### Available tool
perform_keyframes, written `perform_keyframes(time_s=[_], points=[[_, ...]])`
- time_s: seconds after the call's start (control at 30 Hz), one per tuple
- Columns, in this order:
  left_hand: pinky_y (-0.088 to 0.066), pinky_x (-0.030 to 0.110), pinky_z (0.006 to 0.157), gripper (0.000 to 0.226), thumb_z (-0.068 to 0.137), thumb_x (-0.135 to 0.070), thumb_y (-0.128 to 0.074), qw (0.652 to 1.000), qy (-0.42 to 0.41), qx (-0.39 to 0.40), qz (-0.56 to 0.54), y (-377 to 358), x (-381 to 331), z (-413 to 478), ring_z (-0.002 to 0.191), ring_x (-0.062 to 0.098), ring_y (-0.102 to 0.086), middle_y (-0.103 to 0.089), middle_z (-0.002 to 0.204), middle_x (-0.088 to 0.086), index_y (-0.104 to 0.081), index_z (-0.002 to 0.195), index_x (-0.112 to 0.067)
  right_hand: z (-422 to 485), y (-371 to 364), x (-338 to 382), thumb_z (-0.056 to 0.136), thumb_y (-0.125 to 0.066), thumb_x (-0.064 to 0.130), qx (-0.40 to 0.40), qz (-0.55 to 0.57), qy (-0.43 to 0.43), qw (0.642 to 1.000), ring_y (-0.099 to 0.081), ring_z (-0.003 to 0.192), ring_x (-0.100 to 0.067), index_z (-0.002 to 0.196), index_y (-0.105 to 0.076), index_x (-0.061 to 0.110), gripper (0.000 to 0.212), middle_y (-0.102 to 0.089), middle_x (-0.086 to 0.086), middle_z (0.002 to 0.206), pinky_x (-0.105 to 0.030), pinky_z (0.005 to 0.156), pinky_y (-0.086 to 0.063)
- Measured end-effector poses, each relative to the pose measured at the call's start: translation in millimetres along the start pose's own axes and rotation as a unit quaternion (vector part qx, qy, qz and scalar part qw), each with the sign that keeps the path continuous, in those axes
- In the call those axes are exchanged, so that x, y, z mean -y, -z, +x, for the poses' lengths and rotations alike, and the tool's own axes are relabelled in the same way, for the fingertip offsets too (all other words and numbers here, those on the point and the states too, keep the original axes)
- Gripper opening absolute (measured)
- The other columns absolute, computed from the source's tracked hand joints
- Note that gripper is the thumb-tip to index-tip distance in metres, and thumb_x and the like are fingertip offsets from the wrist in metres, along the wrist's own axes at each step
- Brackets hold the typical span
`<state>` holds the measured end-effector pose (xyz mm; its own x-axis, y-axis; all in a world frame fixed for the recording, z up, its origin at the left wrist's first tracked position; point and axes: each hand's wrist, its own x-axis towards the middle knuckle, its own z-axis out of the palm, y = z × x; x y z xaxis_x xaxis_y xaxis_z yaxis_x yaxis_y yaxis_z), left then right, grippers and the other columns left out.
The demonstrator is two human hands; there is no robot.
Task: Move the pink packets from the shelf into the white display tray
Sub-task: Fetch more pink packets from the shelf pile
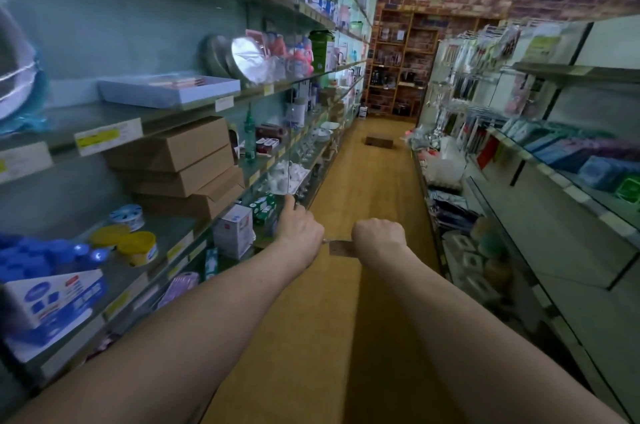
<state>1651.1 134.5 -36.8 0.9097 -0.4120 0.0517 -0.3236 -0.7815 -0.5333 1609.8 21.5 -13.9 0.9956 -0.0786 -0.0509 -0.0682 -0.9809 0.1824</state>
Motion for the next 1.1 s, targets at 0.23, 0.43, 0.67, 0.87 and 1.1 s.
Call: perform_keyframes(time_s=[0.23, 0.43, 0.67, 0.87, 1.1], points=[[-0.016, 0.053, 0.110, 0.024, 0.092, -0.026, -0.054, 1.000, 0.014, 0.011, 0.003, -0.2, -6.8, 65.9, 0.117, 0.027, -0.049, -0.058, 0.121, 0.007, -0.063, 0.114, -0.020, 66.1, -6.9, -29.9, 0.095, -0.054, 0.015, -0.020, 0.012, 0.036, 0.999, -0.054, 0.081, -0.017, 0.105, -0.062, 0.014, 0.013, -0.053, -0.002, 0.086, -0.030, 0.079, -0.052], [-0.015, 0.052, 0.109, 0.022, 0.095, -0.031, -0.051, 0.998, 0.056, 0.032, -0.011, 7.1, -17.5, 126.2, 0.117, 0.026, -0.049, -0.060, 0.119, 0.004, -0.065, 0.110, -0.022, 127.5, -6.5, -69.4, 0.094, -0.057, 0.018, -0.039, 0.020, 0.076, 0.996, -0.055, 0.080, -0.016, 0.105, -0.062, 0.015, 0.012, -0.054, -0.001, 0.087, -0.031, 0.080, -0.053], [-0.016, 0.051, 0.110, 0.017, 0.094, -0.024, -0.053, 0.992, 0.118, 0.046, -0.024, 26.7, -27.8, 192.5, 0.114, 0.025, -0.051, -0.063, 0.114, 0.003, -0.066, 0.103, -0.021, 197.1, 4.7, -114.0, 0.094, -0.053, 0.013, -0.054, -0.003, 0.126, 0.991, -0.052, 0.080, -0.018, 0.107, -0.063, 0.015, 0.016, -0.057, -0.002, 0.090, -0.030, 0.071, -0.045], [-0.014, 0.052, 0.111, 0.014, 0.092, -0.022, -0.054, 0.985, 0.162, 0.058, -0.026, 34.6, -17.3, 225.1, 0.113, 0.025, -0.051, -0.063, 0.112, 0.003, -0.066, 0.101, -0.020, 243.2, 10.8, -119.4, 0.094, -0.051, 0.010, -0.063, 0.000, 0.176, 0.982, -0.060, 0.099, -0.023, 0.111, -0.059, 0.013, 0.019, -0.062, -0.004, 0.109, -0.032, 0.074, -0.044], [-0.015, 0.053, 0.111, 0.014, 0.092, -0.014, -0.052, 0.976, 0.200, 0.084, -0.026, 17.8, 20.4, 247.1, 0.110, 0.027, -0.051, -0.062, 0.108, 0.004, -0.065, 0.097, -0.017, 301.7, 23.8, -86.6, 0.092, -0.050, 0.008, -0.083, -0.011, 0.234, 0.969, -0.060, 0.104, -0.025, 0.115, -0.059, 0.014, 0.025, -0.061, -0.005, 0.113, -0.032, 0.074, -0.041]])
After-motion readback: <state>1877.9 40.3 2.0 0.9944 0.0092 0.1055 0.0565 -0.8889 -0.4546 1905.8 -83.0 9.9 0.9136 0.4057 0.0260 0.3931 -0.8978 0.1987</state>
